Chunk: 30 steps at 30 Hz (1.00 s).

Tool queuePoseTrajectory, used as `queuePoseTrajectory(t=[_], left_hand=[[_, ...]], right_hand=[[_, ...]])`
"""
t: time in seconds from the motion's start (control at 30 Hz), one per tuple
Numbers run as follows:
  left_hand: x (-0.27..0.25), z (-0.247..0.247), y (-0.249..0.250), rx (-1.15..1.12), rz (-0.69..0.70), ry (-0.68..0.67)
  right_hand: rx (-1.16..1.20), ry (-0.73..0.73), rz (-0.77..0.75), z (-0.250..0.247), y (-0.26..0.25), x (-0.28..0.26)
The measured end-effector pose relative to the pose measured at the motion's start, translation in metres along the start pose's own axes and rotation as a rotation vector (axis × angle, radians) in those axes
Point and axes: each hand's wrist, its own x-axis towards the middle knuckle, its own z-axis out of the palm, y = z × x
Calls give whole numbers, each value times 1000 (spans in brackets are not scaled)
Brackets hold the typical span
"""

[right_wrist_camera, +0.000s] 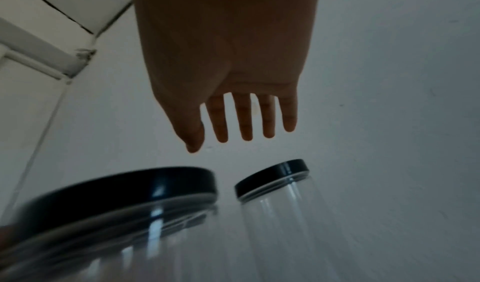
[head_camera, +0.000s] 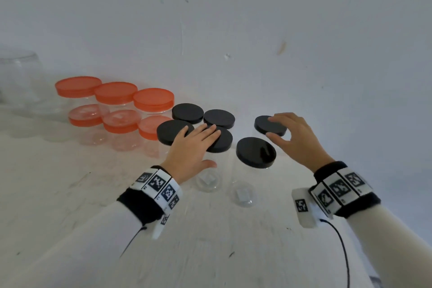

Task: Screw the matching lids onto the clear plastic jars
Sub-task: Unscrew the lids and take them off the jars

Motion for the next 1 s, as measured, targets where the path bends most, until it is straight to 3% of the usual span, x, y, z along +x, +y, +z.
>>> queuePoseTrajectory(t=[0.13,0.27,1.0], left_hand=[[1,-1,3,-9,-23,-8],[0,-2,3,-2,-27,-15],[0,1,2,11,-26,-5]], right_hand=[[61,-105,161,4,26,32],[83,-274,185,11,33,50],[198,-381,97,31,18,74]])
